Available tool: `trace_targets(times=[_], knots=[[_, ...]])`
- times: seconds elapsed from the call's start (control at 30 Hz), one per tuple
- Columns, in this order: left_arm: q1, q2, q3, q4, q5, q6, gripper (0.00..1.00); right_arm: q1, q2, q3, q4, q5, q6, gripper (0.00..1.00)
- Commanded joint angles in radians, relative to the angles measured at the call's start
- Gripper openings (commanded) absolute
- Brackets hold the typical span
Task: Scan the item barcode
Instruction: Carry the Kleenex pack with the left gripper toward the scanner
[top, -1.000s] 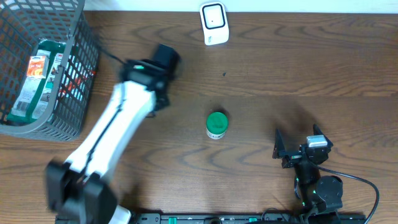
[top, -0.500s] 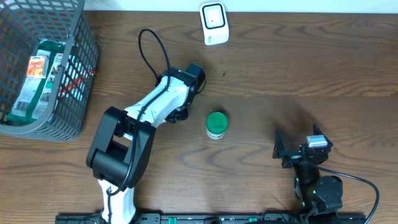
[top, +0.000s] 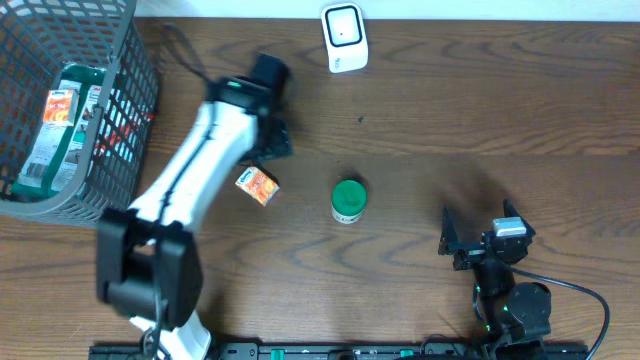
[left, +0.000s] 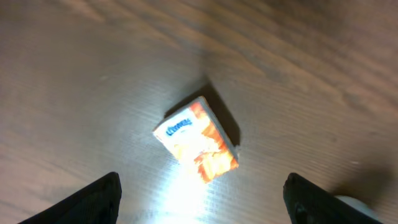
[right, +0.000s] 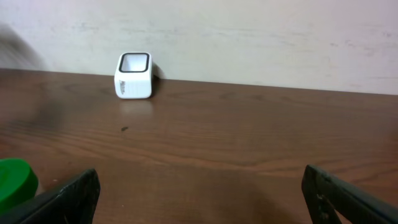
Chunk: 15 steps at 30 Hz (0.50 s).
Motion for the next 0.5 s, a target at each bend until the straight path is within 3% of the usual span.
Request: trace_targets(times=[0.0, 0.3, 0.47], knots=[[0.069, -0.006, -0.004, -0.034, 0.151, -0.021, 0.82, -0.004, 0.000, -0.001, -0.004, 0.009, 0.017, 0.99], [0.096, -0.004, -0.226, 0.052, 0.127, -0.036, 0.37, -0.004, 0.000, -0.001, -0.003, 0.010, 0.017, 0.99], [0.097, -0.003, -0.329, 0.193, 0.126, -0.061, 0.34, -0.004, 0.000, -0.001, -0.004, 0.010, 0.017, 0.99]])
